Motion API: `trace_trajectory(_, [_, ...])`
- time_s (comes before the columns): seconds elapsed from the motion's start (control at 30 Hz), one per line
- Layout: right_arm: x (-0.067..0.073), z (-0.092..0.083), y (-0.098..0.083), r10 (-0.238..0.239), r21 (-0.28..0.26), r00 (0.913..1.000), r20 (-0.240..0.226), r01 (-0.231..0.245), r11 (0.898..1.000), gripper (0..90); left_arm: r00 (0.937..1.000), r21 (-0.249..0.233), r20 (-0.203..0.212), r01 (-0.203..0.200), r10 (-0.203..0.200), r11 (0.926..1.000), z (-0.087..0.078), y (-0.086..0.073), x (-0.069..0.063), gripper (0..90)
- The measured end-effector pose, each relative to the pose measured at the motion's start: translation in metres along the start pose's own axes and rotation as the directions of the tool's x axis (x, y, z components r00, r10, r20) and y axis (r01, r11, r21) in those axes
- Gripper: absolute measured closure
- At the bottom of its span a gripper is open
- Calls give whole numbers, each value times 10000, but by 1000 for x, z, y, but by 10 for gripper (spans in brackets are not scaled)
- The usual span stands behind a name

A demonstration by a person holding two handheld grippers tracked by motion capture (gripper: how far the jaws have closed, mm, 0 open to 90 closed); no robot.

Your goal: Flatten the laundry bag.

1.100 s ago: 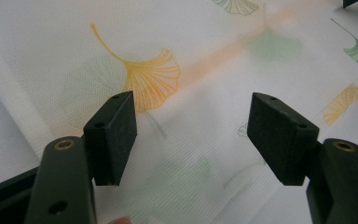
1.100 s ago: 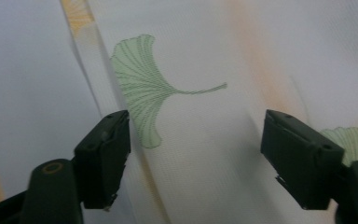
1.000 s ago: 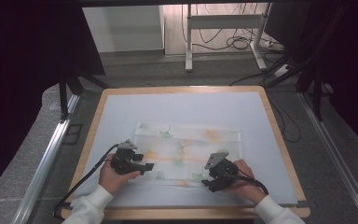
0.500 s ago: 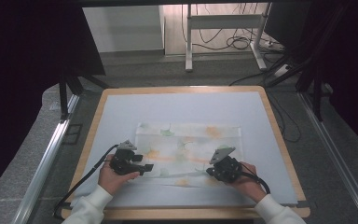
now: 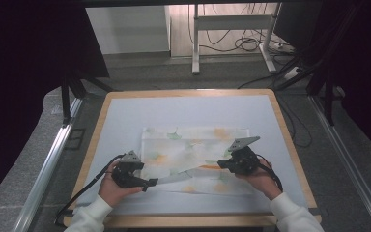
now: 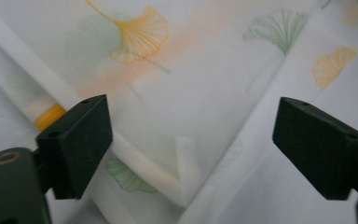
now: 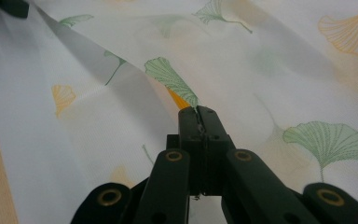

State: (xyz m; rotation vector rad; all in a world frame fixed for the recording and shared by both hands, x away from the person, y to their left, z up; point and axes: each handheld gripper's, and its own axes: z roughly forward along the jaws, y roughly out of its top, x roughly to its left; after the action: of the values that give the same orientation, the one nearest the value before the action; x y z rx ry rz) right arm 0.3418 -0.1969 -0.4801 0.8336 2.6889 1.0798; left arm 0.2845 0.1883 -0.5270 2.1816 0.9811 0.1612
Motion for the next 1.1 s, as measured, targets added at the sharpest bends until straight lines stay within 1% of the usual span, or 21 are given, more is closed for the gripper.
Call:
trace_trajectory(0.07, [-2, 0, 2, 148, -70, 9999, -87, -149, 9999, 887, 9991, 66, -336, -238, 241, 9997, 2, -2, -3, 90])
trace_trajectory(0.13, [-4, -1, 3, 238, -144, 9996, -152, -240, 9996, 887, 9963, 128, -711, -467, 475, 9988, 4, -2, -6, 86])
trace_trajectory(0.23, [-6, -2, 6, 394, -221, 9990, -221, -399, 9990, 887, 9875, 296, -1288, -875, 906, 9957, 11, -2, -10, 92])
trace_trajectory(0.3, [-8, -3, 6, 413, -263, 9989, -237, -419, 9988, 887, 9817, 401, -1569, -1025, 1075, 9939, 14, -1, -12, 124])
trace_trajectory(0.33, [-8, -3, 6, 473, -294, 9985, -273, -481, 9984, 887, 9801, 415, -1654, -1044, 1099, 9937, 16, -1, -12, 139])
trace_trajectory(0.4, [-9, -4, 6, 508, -284, 9984, -266, -515, 9983, 887, 9807, 326, -1680, -955, 997, 9949, 17, 0, -11, 194])
trace_trajectory(0.47, [-10, -5, 5, 522, -305, 9982, -280, -531, 9981, 887, 9786, 240, -1828, -919, 948, 9955, 16, 1, -9, 265])
trace_trajectory(0.53, [-10, -5, 5, 497, -353, 9983, -312, -508, 9981, 887, 9792, 175, -1796, -928, 944, 9955, 16, 1, -8, 352])
trace_trajectory(0.63, [-9, -6, 5, 443, -376, 9985, -317, -455, 9983, 887, 9849, 142, -1510, -835, 847, 9964, 15, 2, -6, 532])
trace_trajectory(0.67, [-8, -6, 5, 461, -348, 9985, -304, -472, 9983, 887, 9866, 153, -1397, -830, 843, 9964, 15, 2, -5, 576])
trace_trajectory(0.7, [-7, -6, 4, 379, -329, 9989, -270, -388, 9987, 887, 9887, 156, -1253, -804, 817, 9966, 14, 2, -4, 625])
trace_trajectory(0.8, [-5, -6, 4, 219, -307, 9996, -177, -225, 9993, 887, 9944, 144, -832, -645, 655, 9978, 12, 3, -2, 784])
trace_trajectory(0.83, [-4, -6, 3, 197, -291, 9997, -160, -202, 9994, 887, 9958, 143, -711, -573, 582, 9983, 11, 4, -1, 819])
trace_trajectory(0.9, [-3, -6, 3, 139, -274, 9999, -100, -142, 9995, 887, 9978, 93, -509, -431, 435, 9990, 10, 4, 1, 863])
trace_trajectory(0.93, [-3, -6, 3, 90, -284, 9999, -79, -92, 9996, 887, 9980, 42, -468, -422, 423, 9991, 8, 5, 2, 874])
trace_trajectory(1.1, [1, -8, 3, -114, -329, 9999, 61, 116, 9994, 887, 9993, -493, -335, -155, 138, 9987, 0, 6, 4, 894])
